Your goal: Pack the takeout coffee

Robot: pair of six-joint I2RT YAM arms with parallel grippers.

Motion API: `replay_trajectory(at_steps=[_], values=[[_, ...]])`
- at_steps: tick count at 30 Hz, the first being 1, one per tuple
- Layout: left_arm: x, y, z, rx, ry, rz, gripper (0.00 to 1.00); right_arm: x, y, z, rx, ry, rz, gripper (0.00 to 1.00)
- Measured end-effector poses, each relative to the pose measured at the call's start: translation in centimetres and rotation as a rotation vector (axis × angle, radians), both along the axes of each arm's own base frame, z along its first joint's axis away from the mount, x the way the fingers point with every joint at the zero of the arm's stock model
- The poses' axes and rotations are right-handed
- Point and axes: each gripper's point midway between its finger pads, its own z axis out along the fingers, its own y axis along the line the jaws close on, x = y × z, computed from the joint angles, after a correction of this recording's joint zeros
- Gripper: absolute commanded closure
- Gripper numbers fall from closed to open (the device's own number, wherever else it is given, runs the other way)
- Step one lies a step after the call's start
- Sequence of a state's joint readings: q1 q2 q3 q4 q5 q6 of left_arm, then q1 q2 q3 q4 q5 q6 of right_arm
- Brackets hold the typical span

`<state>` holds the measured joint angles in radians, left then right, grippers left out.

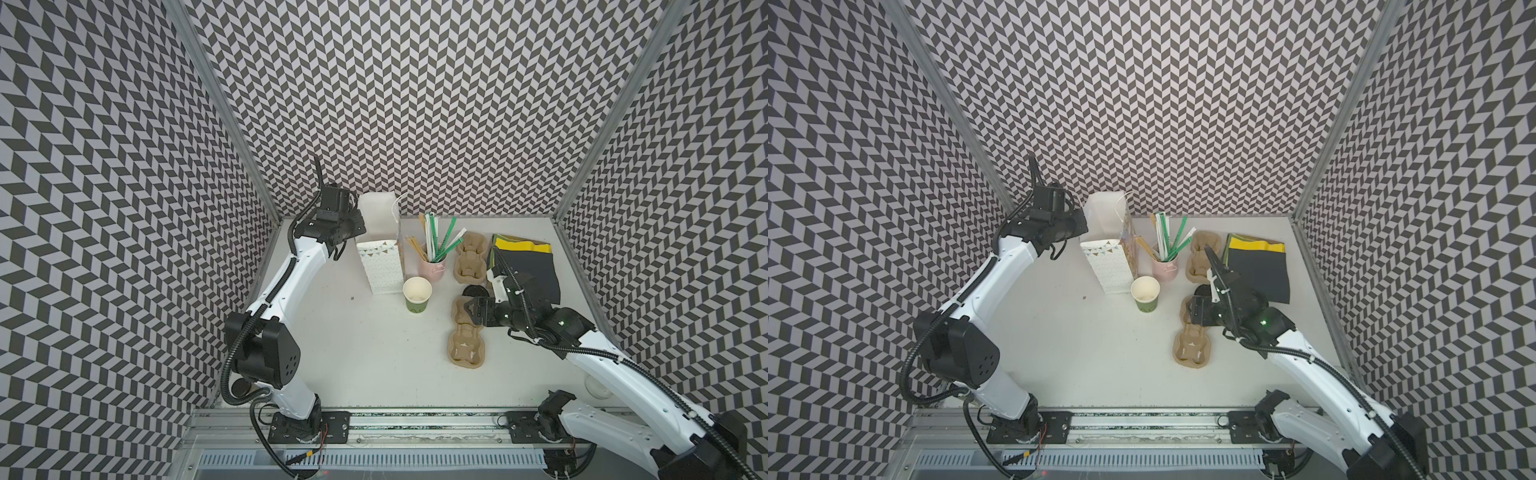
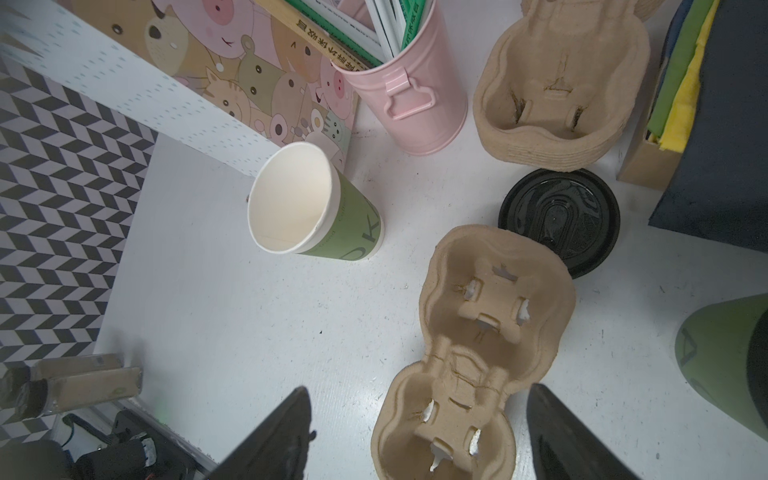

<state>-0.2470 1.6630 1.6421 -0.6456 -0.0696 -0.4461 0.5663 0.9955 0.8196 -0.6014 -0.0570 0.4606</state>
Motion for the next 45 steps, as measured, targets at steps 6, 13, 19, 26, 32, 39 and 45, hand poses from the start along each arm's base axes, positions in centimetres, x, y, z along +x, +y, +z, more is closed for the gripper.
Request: replay_trajectory(at_steps=[6, 13, 19, 26, 32, 39, 45], values=[[-2.5, 0.6, 1.4, -0.019, -0.025, 0.006, 1.0, -0.4, 0.5, -0.3, -0.011, 0.002, 0.018, 0.19], [-9.4, 2.1, 7.6, -0.088, -0.172, 0.008, 1.0, -0.7, 0.7, -1.4, -0.029, 0.027, 0.027, 0.2], [-15.1, 3.0, 11.6, -0.147, -0.274, 0.002, 1.0, -1.3, 2.0, -1.6, -0.015, 0.034, 0.062, 0.22], [-19.9, 3.4, 13.0, -0.186, -0.298, -0.014, 1.0, -3.9, 7.3, -4.4, 0.025, 0.105, 0.181, 0.25], [-22.7, 4.7, 12.9, -0.171, -0.289, 0.006, 1.0, -4.6, 11.0, -6.8, 0.077, 0.163, 0.194, 0.3], [-24.2, 5.7, 13.0, -0.159, -0.303, 0.035, 1.0, -4.9, 15.0, -8.9, 0.159, 0.209, 0.152, 0.3], [-23.8, 5.6, 12.1, -0.151, -0.279, 0.036, 1.0, -4.8, 17.1, -10.1, 0.204, 0.214, 0.081, 0.3]])
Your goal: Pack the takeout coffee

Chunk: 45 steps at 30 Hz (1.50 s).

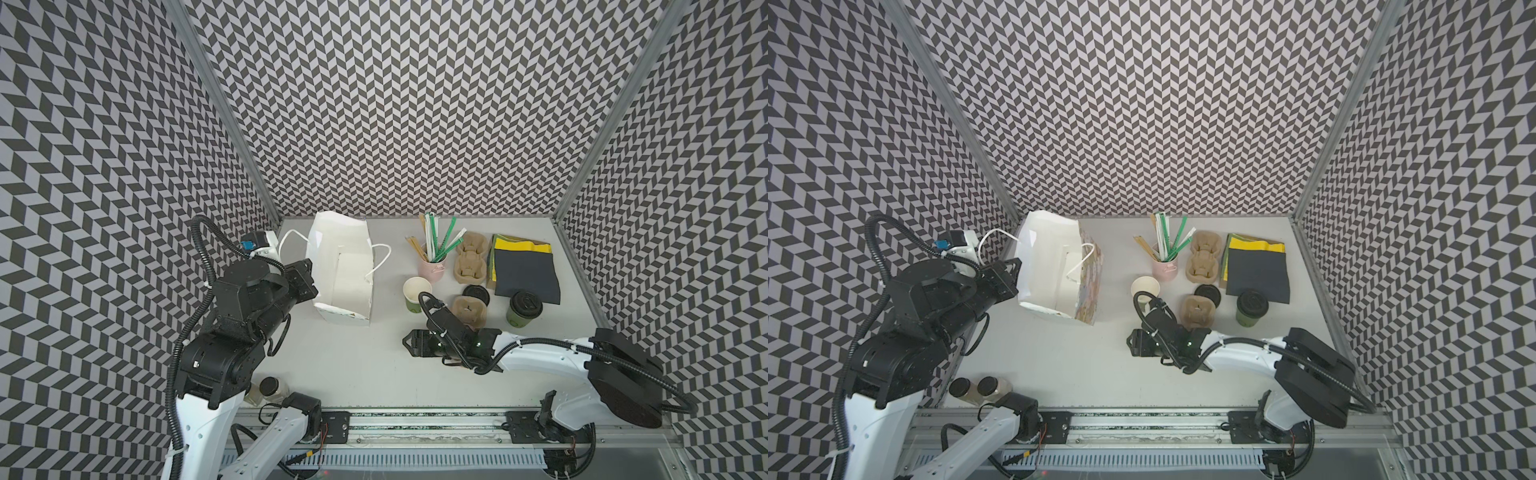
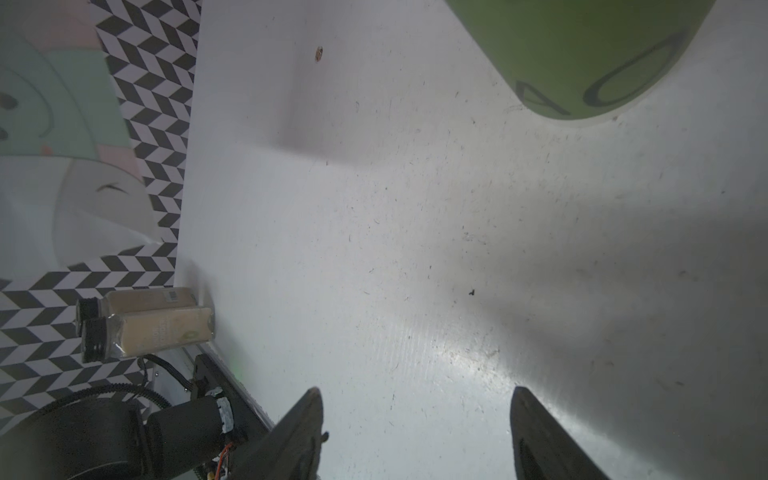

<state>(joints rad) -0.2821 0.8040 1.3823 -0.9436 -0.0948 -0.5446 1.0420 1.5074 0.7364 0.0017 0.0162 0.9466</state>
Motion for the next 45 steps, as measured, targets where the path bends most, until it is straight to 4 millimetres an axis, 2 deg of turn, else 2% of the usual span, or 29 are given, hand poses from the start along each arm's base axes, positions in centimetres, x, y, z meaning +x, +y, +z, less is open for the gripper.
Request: replay_trajectory(at_steps=[8, 15, 23, 29, 33, 37, 41, 44, 45], values=[[0.4, -0.3, -1.8, 0.004, 0.042, -0.01, 1.0, 2.6, 2.3, -1.0, 0.016, 0.0, -0.099, 0.31], [0.6, -0.4, -2.0, 0.003, 0.04, -0.012, 1.0, 4.6, 3.8, -1.5, 0.027, -0.009, -0.166, 0.32], [0.6, -0.4, -2.3, 0.003, 0.039, -0.013, 1.0, 6.9, 3.3, -1.6, 0.049, -0.026, -0.247, 0.33], [0.7, -0.6, -3.1, 0.003, 0.054, -0.019, 1.0, 8.6, 2.0, -3.6, 0.011, -0.008, -0.291, 0.33], [0.8, -1.0, -3.7, -0.021, 0.073, -0.03, 1.0, 9.8, 1.5, -3.6, 0.014, -0.009, -0.303, 0.34], [0.6, -1.7, -4.3, -0.081, 0.096, -0.05, 1.0, 10.1, 1.2, -3.6, 0.007, -0.013, -0.293, 0.34], [0.4, -2.6, -6.0, -0.139, 0.15, -0.074, 1.0, 9.1, 1.1, -3.0, -0.002, -0.006, -0.259, 0.34], [0.3, -3.0, -7.0, -0.174, 0.18, -0.082, 1.0, 7.6, 0.6, -0.8, 0.006, -0.021, -0.236, 0.33], [0.2, -3.1, -7.4, -0.186, 0.189, -0.083, 1.0, 7.1, 0.4, 0.5, 0.019, -0.036, -0.229, 0.32]])
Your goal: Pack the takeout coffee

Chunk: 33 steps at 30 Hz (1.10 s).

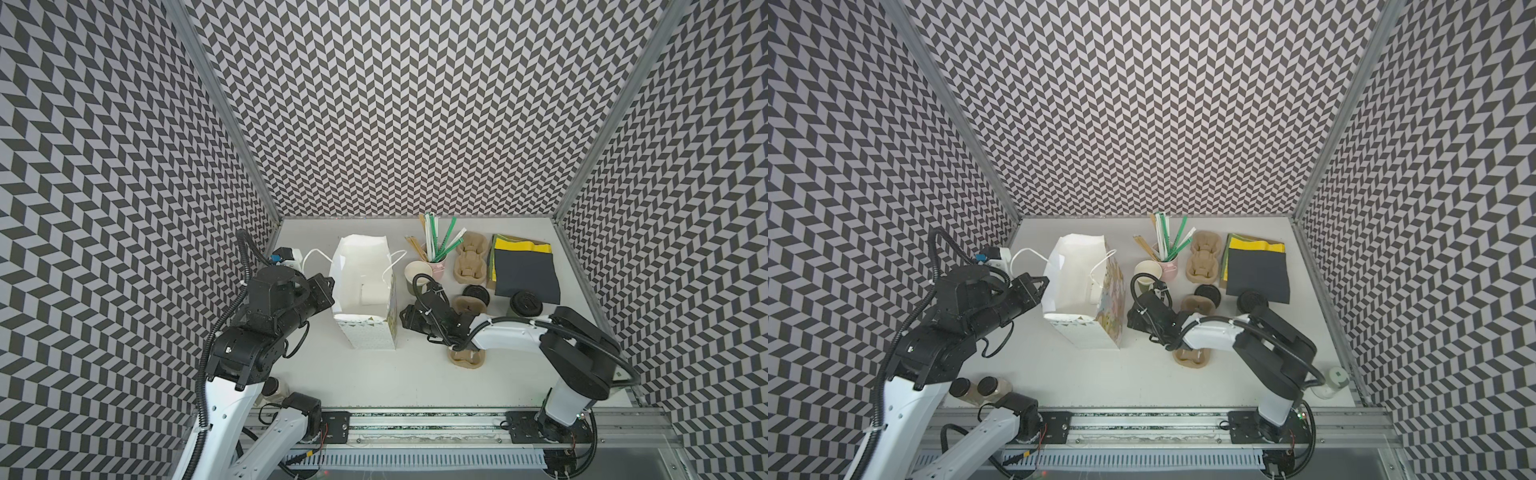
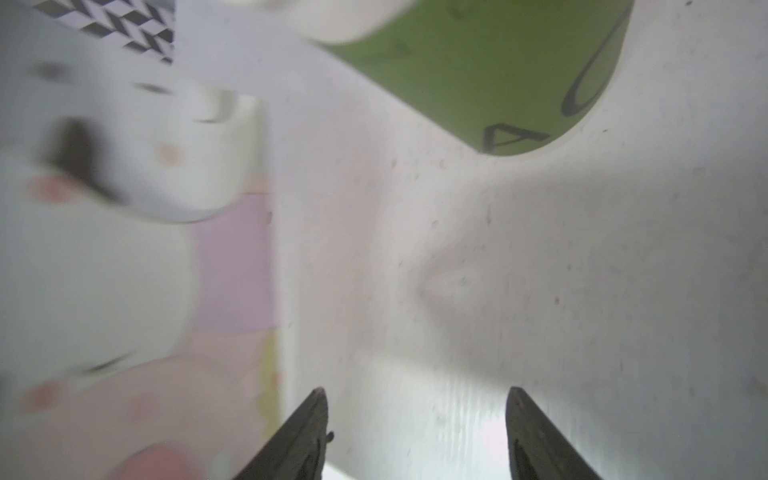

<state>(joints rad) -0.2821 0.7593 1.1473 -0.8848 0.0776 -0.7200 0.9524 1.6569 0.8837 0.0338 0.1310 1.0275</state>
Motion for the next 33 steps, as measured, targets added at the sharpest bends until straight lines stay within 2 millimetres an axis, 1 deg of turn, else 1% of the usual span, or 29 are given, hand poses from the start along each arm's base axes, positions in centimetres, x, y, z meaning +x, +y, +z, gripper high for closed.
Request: replay_trajectory(at_steps=[4, 5, 6, 8, 10, 14, 16, 20, 24, 27, 29, 33], values=[[-0.6, -0.5, -0.9, -0.046, 0.024, -0.011, 1.0, -1.2, -1.2, 6.0, 0.076, -0.092, 0.009, 0.32], [-0.7, -0.6, -1.0, -0.055, 0.028, -0.014, 1.0, -1.4, -1.7, 7.1, 0.09, -0.112, 0.003, 0.32], [-0.8, -0.8, -1.0, -0.068, 0.029, -0.02, 1.0, -1.5, -2.2, 8.0, 0.101, -0.13, -0.002, 0.32], [-0.9, -1.3, -1.2, -0.09, 0.034, -0.034, 1.0, -1.8, -3.2, 9.0, 0.103, -0.153, -0.014, 0.32], [-1.3, -2.1, -1.5, -0.109, 0.041, -0.058, 1.0, -2.1, -4.2, 8.9, 0.084, -0.159, -0.028, 0.32], [-2.0, -3.9, -2.2, -0.135, 0.065, -0.111, 1.0, -2.7, -5.7, 7.7, 0.027, -0.143, -0.039, 0.32], [-2.5, -4.9, -2.7, -0.147, 0.082, -0.135, 1.0, -2.9, -6.4, 7.3, 0.0, -0.134, -0.044, 0.32], [-3.3, -6.7, -3.8, -0.152, 0.112, -0.168, 1.0, -3.2, -7.6, 7.6, -0.032, -0.14, -0.06, 0.31], [-3.6, -8.2, -4.8, -0.132, 0.138, -0.173, 1.0, -3.4, -9.3, 8.2, -0.067, -0.152, -0.093, 0.3], [-3.3, -8.8, -5.3, -0.108, 0.144, -0.15, 1.0, -3.6, -10.6, 8.0, -0.105, -0.148, -0.117, 0.3], [-3.1, -8.7, -5.4, -0.101, 0.138, -0.122, 1.0, -3.8, -11.4, 7.7, -0.125, -0.14, -0.127, 0.3], [-2.7, -8.1, -5.1, -0.112, 0.117, -0.067, 1.0, -4.1, -13.5, 5.9, -0.176, -0.103, -0.157, 0.3]])
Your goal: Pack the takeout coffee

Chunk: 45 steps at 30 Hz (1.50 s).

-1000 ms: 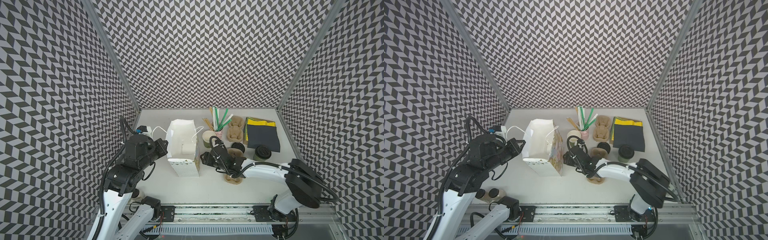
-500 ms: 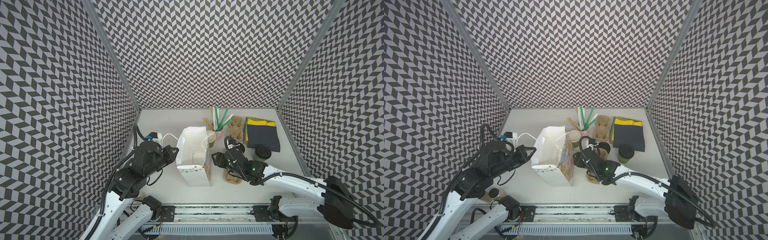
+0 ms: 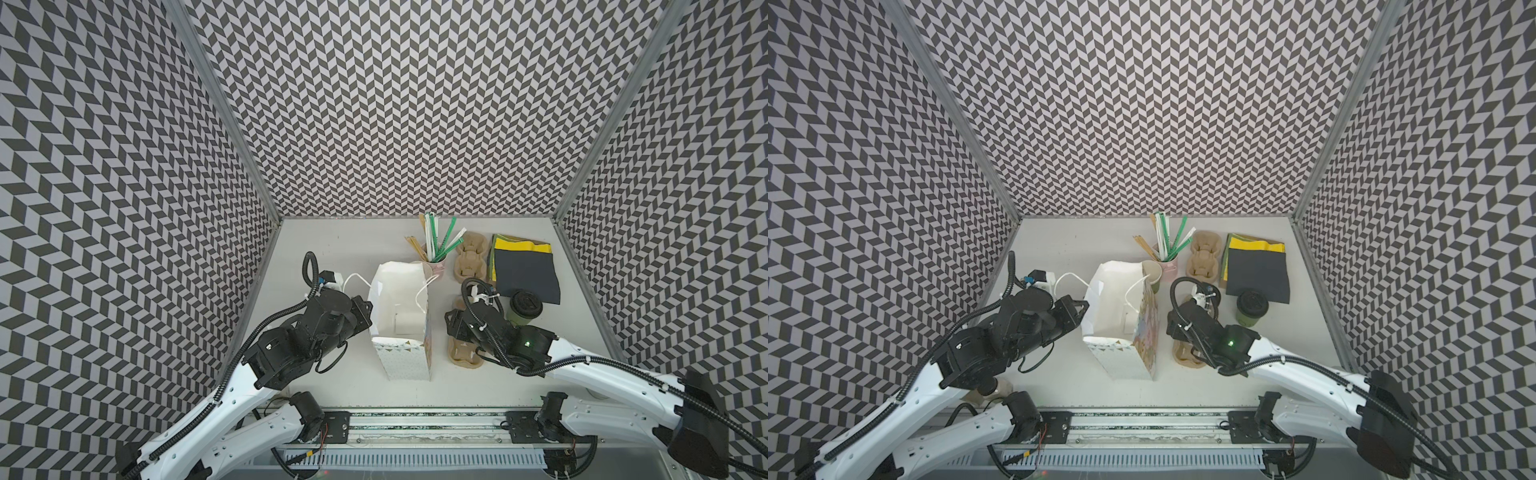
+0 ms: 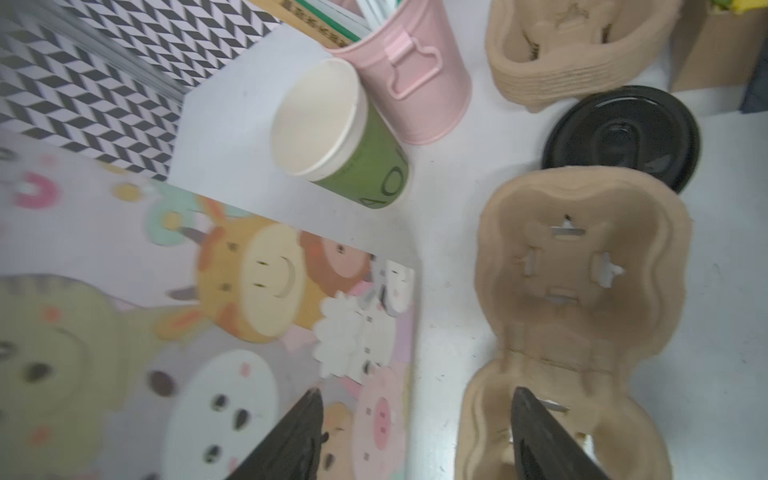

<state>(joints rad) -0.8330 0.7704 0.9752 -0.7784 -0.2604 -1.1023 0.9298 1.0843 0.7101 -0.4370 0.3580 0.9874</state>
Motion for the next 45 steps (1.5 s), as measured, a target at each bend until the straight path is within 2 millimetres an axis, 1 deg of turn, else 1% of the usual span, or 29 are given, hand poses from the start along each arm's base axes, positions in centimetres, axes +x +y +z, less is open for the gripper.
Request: replay_trajectory(at_steps=[5, 9, 12, 15, 18, 20, 23, 24, 25, 26, 34, 36, 38, 43, 45], values=[[0.1, -0.3, -0.3, -0.003, -0.004, 0.025, 1.0, 0.1, -2.6, -2.4, -0.058, 0.062, -0.043, 0.31], [0.4, -0.8, -0.7, 0.016, 0.0, 0.049, 1.0, 0.5, -3.9, -3.2, -0.093, 0.085, -0.06, 0.32], [0.6, -1.0, -0.9, 0.02, 0.0, 0.068, 1.0, 0.6, -4.3, -4.2, -0.138, 0.116, -0.06, 0.33], [0.6, -1.2, -0.9, 0.014, -0.003, 0.083, 1.0, 0.5, -4.3, -5.2, -0.185, 0.163, -0.045, 0.33], [0.6, -1.4, -0.9, 0.008, -0.004, 0.097, 1.0, 0.4, -4.1, -5.5, -0.208, 0.188, -0.031, 0.33], [0.6, -1.5, -0.9, 0.001, -0.006, 0.107, 1.0, 0.4, -4.0, -5.7, -0.219, 0.199, -0.024, 0.31], [0.4, -1.6, -0.7, -0.007, -0.012, 0.119, 1.0, 0.2, -3.9, -6.0, -0.235, 0.22, -0.013, 0.24], [0.3, -1.6, -0.7, -0.009, -0.015, 0.121, 0.97, 0.1, -3.9, -6.1, -0.237, 0.225, -0.008, 0.17], [0.3, -1.6, -0.6, -0.01, -0.017, 0.121, 0.93, 0.1, -3.9, -6.2, -0.24, 0.23, -0.005, 0.15], [0.3, -1.7, -0.6, -0.008, -0.02, 0.122, 0.9, 0.0, -3.9, -6.2, -0.244, 0.233, 0.0, 0.01], [0.3, -2.2, -0.8, 0.011, -0.028, 0.118, 0.74, 0.0, -3.6, -5.9, -0.24, 0.239, 0.016, 0.01], [0.2, -2.3, -0.7, 0.015, -0.035, 0.113, 0.71, -0.1, -3.4, -6.0, -0.237, 0.244, 0.031, 0.01], [0.2, -2.4, -0.2, 0.011, -0.045, 0.113, 0.7, 0.0, -3.2, -6.3, -0.244, 0.248, 0.041, 0.02], [0.4, -2.6, 2.0, -0.009, -0.092, 0.106, 0.63, -0.1, -3.2, -7.7, -0.288, 0.28, 0.061, 0.05], [0.4, -2.6, 2.8, -0.011, -0.111, 0.102, 0.62, 0.0, -3.1, -8.1, -0.304, 0.292, 0.066, 0.06]])
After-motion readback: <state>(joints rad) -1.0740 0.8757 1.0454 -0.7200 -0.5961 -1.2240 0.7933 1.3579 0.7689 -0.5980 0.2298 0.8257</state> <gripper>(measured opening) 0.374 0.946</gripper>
